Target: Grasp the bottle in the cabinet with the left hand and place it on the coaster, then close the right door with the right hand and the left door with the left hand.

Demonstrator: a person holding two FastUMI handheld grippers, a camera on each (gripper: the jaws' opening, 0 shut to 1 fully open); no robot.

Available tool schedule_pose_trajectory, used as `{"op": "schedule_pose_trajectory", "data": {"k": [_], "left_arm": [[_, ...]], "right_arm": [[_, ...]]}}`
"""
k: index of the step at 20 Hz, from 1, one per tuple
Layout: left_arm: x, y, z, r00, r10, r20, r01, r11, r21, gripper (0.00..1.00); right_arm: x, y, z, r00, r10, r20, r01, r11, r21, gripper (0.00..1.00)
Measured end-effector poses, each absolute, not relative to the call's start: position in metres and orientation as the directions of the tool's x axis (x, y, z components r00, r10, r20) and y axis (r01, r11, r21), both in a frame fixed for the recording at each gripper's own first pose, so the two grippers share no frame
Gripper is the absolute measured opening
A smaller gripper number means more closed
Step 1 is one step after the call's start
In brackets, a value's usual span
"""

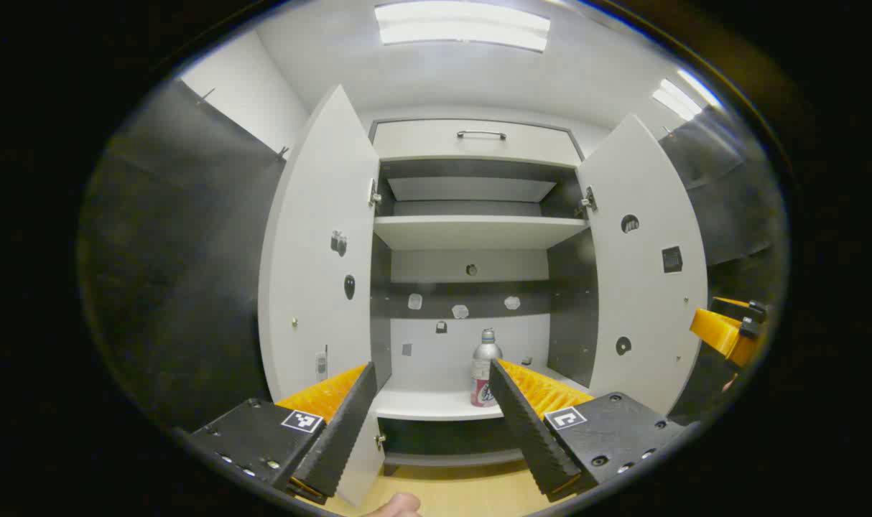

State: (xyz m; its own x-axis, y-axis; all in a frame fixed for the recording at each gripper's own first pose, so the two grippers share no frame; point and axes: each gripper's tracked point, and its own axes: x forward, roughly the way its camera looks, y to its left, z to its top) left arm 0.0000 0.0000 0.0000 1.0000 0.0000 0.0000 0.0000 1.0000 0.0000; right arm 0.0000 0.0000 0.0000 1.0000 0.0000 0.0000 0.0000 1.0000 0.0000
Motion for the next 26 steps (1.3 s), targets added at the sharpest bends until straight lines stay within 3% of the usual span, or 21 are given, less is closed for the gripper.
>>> {"op": "schedule_pose_trajectory", "data": {"k": [16,26], "left_arm": [[0.003,0.005,0.007,1.0,0.003,0.008,-0.003,1.0,0.028,0.97],[0.031,-0.007,-0.003,1.0,-0.026,-0.006,0.026,0.999,0.022,0.97]], "right_arm": [[0.012,0.022,0.013,0.996,0.065,0.058,-0.064,0.998,-0.02,1.0],[0.02,0.016,0.011,0.999,0.028,0.045,-0.027,0.999,-0.026,1.0]]}}
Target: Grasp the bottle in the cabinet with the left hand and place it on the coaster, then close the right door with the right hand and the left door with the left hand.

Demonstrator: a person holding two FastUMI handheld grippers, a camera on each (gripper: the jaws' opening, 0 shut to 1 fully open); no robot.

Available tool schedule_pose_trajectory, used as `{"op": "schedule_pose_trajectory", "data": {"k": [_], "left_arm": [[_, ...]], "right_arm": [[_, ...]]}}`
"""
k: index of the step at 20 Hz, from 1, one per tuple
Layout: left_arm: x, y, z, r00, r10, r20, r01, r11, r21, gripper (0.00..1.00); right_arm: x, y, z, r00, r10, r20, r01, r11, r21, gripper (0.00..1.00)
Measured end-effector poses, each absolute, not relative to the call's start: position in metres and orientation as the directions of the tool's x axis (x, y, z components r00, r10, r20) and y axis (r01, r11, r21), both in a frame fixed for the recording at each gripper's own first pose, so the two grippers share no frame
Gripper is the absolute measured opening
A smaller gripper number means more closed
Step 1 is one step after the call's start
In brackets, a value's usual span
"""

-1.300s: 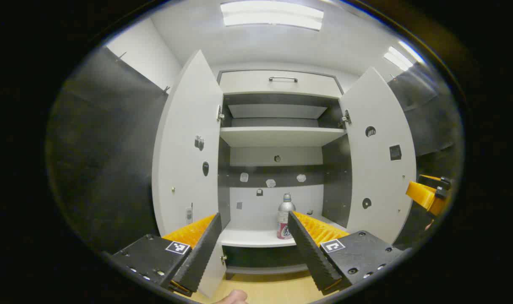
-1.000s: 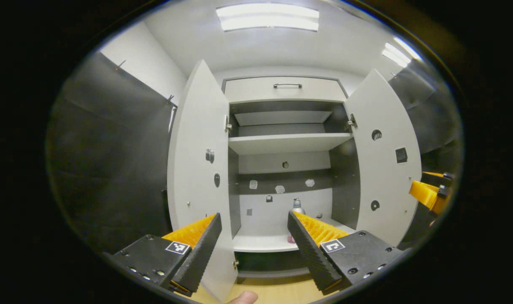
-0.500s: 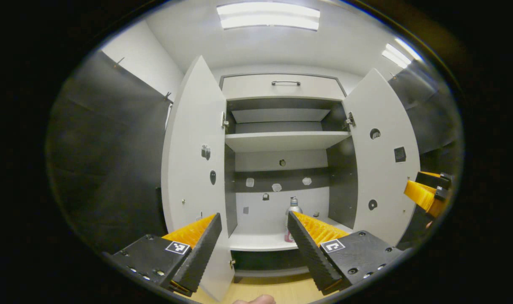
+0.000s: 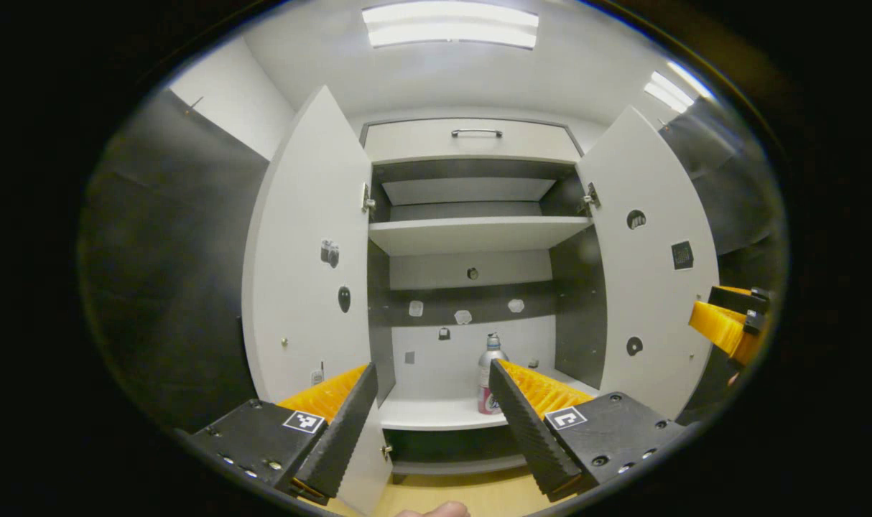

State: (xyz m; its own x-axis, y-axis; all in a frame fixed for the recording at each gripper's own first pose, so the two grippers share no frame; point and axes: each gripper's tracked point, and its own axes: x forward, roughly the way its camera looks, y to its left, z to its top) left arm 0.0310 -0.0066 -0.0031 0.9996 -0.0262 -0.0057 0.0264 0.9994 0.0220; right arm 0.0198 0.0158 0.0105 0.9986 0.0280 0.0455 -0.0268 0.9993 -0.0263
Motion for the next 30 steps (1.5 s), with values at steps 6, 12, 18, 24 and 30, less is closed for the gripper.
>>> {"op": "schedule_pose_trajectory", "data": {"k": [6,12,18,24,30], "left_arm": [[0.063,-0.028,-0.029,0.995,-0.07,-0.071,0.072,0.997,0.017,0.97],[0.102,-0.065,-0.055,0.98,-0.156,-0.12,0.157,0.988,-0.005,0.96],[0.145,-0.094,-0.077,0.96,-0.224,-0.17,0.22,0.975,-0.046,0.96],[0.195,-0.105,-0.104,0.956,-0.201,-0.212,0.195,0.98,-0.047,0.96],[0.245,-0.11,-0.136,0.953,-0.18,-0.243,0.174,0.984,-0.046,0.96]], "right_arm": [[0.013,-0.002,0.006,0.999,-0.035,0.023,0.036,0.998,-0.045,1.0],[-0.004,-0.031,0.014,0.991,-0.125,0.045,0.128,0.99,-0.062,0.97],[-0.023,-0.071,0.012,0.964,-0.264,0.036,0.266,0.961,-0.077,0.97],[-0.042,-0.104,0.008,0.929,-0.371,0.021,0.371,0.925,-0.082,0.98],[-0.047,-0.125,0.003,0.894,-0.448,0.009,0.448,0.891,-0.077,0.97]]}}
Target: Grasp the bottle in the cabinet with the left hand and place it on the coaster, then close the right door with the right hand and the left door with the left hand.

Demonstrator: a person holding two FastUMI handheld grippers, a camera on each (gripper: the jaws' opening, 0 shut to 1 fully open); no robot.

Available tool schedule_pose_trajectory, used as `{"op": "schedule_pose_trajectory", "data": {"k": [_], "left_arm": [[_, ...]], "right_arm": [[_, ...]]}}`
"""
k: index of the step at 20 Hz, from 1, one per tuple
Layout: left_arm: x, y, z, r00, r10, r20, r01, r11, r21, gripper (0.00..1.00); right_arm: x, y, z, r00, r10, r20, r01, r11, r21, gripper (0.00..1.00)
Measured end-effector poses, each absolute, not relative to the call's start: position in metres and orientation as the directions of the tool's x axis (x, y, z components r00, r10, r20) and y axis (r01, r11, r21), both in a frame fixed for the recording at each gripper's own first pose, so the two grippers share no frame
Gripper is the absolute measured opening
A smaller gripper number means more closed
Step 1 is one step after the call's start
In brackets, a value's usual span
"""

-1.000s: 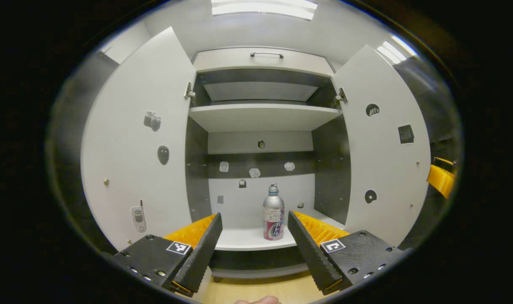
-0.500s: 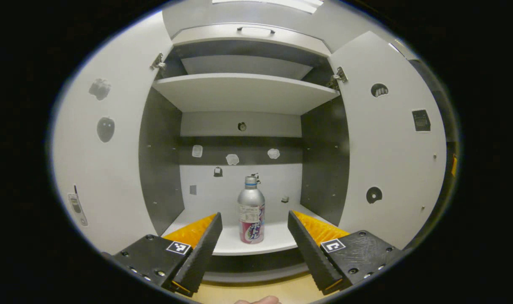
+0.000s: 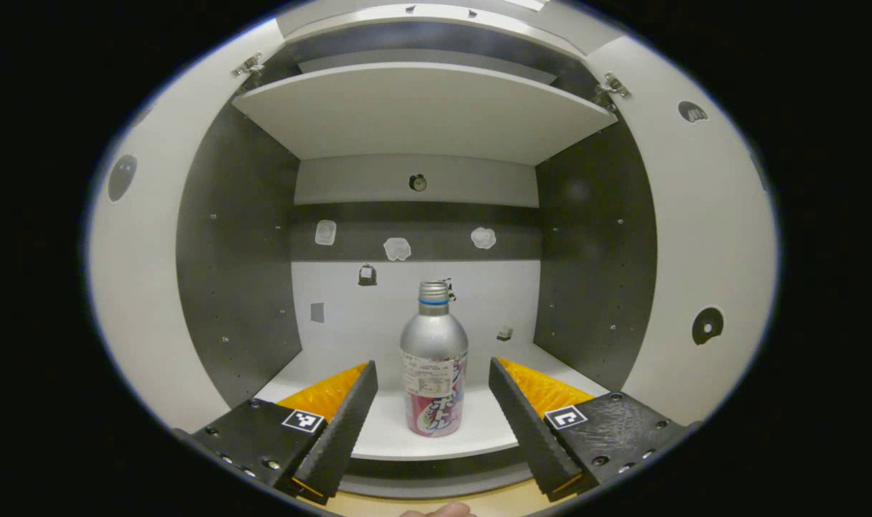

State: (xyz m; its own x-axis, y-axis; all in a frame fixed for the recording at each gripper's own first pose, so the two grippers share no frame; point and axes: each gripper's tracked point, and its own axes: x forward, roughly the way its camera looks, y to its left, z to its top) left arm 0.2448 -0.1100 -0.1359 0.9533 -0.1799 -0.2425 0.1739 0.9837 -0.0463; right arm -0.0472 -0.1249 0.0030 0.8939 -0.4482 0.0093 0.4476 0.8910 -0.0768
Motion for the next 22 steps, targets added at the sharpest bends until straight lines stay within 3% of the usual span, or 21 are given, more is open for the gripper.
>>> {"op": "schedule_pose_trajectory", "data": {"k": [13,15,18,22], "left_arm": [[0.319,-0.118,-0.178,0.953,-0.152,-0.261,0.159,0.987,0.006,0.99],[0.32,-0.118,-0.181,0.95,-0.142,-0.277,0.15,0.989,0.006,0.95],[0.319,-0.119,-0.178,0.953,-0.143,-0.267,0.147,0.989,-0.006,0.8],[0.309,-0.121,-0.16,0.962,-0.167,-0.214,0.165,0.986,-0.026,0.76]], "right_arm": [[-0.075,-0.154,-0.005,0.833,-0.553,-0.025,0.551,0.832,-0.057,0.97],[-0.079,-0.158,-0.007,0.824,-0.566,-0.035,0.564,0.824,-0.058,0.98],[-0.084,-0.165,-0.01,0.812,-0.582,-0.046,0.58,0.813,-0.045,1.0],[-0.088,-0.17,-0.016,0.812,-0.58,-0.065,0.58,0.815,-0.024,1.0]]}}
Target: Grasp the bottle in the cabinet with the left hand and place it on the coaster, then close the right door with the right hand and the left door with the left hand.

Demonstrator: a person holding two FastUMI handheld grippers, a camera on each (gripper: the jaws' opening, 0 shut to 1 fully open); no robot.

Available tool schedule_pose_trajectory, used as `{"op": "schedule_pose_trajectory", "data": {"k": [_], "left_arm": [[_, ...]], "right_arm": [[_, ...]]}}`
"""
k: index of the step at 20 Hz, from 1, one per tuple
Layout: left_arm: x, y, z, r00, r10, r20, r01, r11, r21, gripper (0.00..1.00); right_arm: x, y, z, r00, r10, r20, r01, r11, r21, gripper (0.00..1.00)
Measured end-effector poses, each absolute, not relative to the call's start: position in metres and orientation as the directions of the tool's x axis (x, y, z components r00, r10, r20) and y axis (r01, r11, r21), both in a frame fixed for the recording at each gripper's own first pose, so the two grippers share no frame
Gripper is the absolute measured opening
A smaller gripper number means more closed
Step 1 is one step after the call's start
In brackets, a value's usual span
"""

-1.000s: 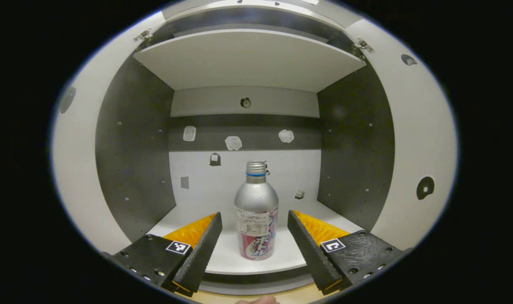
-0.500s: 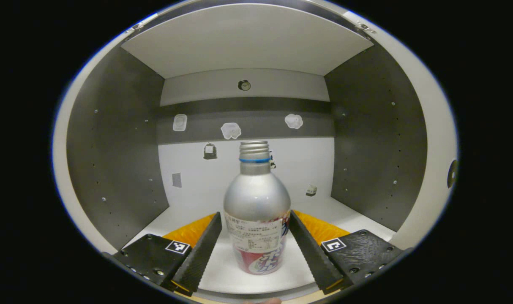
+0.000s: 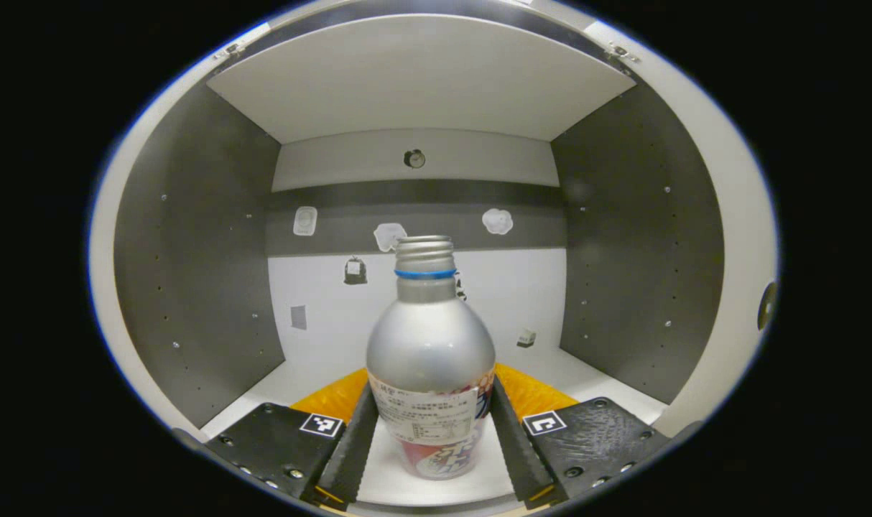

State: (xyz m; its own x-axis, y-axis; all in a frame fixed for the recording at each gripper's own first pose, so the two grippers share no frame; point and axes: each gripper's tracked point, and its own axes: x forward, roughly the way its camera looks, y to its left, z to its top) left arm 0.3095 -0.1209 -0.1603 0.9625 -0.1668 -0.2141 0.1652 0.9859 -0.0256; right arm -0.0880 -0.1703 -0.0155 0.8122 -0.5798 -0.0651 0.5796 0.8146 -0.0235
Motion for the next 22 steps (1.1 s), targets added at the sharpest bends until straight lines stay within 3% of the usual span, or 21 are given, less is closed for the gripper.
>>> {"op": "schedule_pose_trajectory", "data": {"k": [8,13,15,22], "left_arm": [[0.255,-0.114,-0.133,0.971,-0.186,-0.152,0.188,0.982,-0.003,0.8],[0.211,-0.1,-0.123,0.978,-0.17,-0.123,0.172,0.985,0.008,0.8],[0.195,-0.096,-0.121,0.98,-0.167,-0.104,0.17,0.985,0.013,0.72],[0.141,-0.083,-0.124,0.987,-0.135,-0.083,0.14,0.989,0.048,0.76]], "right_arm": [[-0.085,-0.167,-0.023,0.847,-0.52,-0.107,0.524,0.852,0.008,0.97],[-0.079,-0.154,-0.027,0.893,-0.43,-0.131,0.436,0.9,0.017,0.99],[-0.071,-0.15,-0.032,0.909,-0.392,-0.141,0.398,0.917,0.015,0.99],[-0.059,-0.142,-0.038,0.932,-0.325,-0.158,0.333,0.942,0.026,1.0]]}}
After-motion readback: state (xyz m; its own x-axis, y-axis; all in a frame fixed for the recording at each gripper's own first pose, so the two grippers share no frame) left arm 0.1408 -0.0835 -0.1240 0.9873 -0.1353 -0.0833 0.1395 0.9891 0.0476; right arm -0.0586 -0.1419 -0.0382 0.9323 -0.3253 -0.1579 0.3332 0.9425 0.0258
